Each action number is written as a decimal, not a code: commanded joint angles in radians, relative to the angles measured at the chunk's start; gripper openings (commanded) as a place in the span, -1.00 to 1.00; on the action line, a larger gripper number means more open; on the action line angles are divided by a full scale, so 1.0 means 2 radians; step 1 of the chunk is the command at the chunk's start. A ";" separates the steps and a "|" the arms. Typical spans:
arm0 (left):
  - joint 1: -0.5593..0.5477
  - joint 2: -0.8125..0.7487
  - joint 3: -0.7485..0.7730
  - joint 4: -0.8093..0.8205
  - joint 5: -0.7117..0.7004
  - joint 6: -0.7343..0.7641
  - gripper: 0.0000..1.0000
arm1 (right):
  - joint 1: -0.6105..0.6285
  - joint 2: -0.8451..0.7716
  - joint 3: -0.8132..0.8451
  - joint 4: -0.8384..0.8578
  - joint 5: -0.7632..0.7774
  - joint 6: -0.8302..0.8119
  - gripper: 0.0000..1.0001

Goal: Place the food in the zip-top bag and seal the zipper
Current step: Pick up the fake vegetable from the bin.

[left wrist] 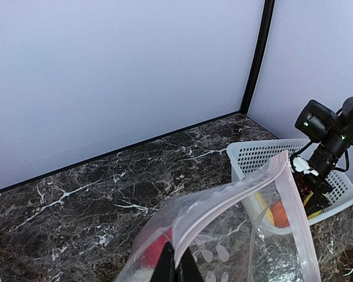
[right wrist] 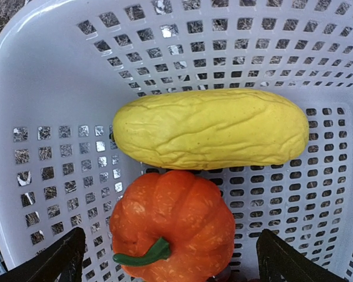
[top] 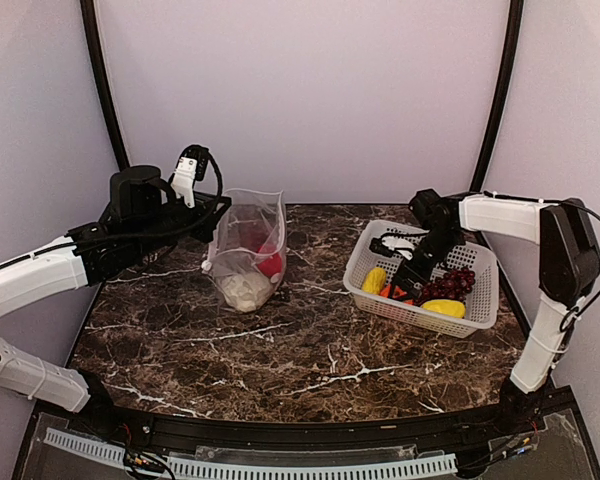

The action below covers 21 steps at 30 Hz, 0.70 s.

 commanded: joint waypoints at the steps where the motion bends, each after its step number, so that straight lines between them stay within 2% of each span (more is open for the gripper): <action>1: 0.002 -0.006 0.003 0.003 0.001 -0.002 -0.99 | 0.007 0.012 0.004 -0.008 -0.009 0.000 0.97; 15: 0.002 -0.003 0.003 0.002 0.002 -0.003 -0.99 | 0.011 0.037 -0.002 -0.003 0.027 0.012 0.95; 21: 0.002 -0.003 0.003 0.002 0.004 -0.003 -0.99 | 0.011 0.042 0.000 -0.002 0.038 0.016 0.81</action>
